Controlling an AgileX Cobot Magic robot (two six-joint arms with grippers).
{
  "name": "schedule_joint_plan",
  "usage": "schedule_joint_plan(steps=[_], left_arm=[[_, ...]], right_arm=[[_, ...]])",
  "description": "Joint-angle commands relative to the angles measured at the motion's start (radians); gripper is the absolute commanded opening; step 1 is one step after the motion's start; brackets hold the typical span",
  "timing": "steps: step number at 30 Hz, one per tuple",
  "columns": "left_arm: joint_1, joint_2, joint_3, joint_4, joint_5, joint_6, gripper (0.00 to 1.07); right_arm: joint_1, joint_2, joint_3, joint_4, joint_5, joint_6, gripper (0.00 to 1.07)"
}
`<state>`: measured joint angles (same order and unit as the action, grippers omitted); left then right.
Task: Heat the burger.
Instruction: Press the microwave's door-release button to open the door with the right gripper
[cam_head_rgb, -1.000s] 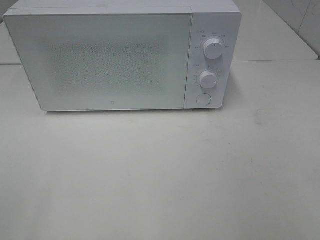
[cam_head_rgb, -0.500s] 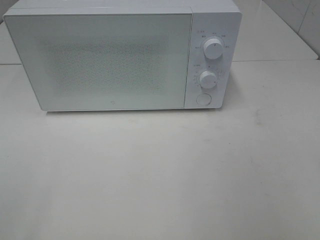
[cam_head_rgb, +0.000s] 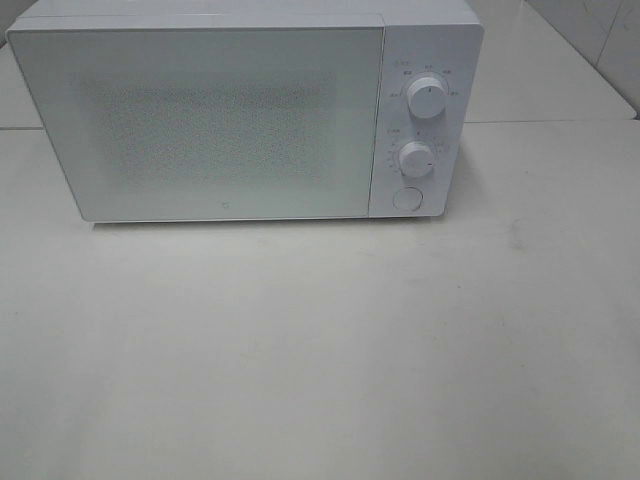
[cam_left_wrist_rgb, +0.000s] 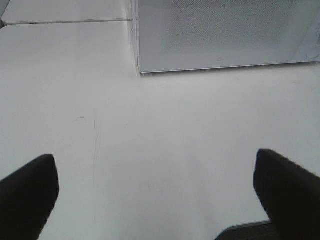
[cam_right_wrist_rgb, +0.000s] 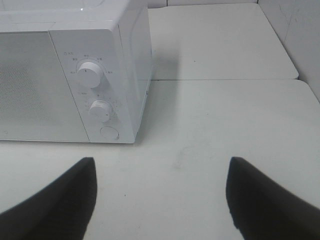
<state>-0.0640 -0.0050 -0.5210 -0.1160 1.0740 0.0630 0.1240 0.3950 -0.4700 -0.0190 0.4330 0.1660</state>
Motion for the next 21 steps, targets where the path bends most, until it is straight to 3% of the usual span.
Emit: schedule_joint_plan(steps=[1,10,21], left_arm=[[0.003,-0.013,0.004,-0.008,-0.002,-0.005,0.98],[0.003,-0.013,0.004,-0.008,-0.002,-0.005,0.98],[0.003,-0.013,0.004,-0.008,-0.002,-0.005,0.98]], right_arm=[[0.001,0.053,0.002,-0.004,-0.062,-0.005,0.71],[0.001,0.254,0.012,-0.005,-0.271,0.004,0.71],[0.001,0.463,0.151,-0.002,-0.710,0.005,0.71]])
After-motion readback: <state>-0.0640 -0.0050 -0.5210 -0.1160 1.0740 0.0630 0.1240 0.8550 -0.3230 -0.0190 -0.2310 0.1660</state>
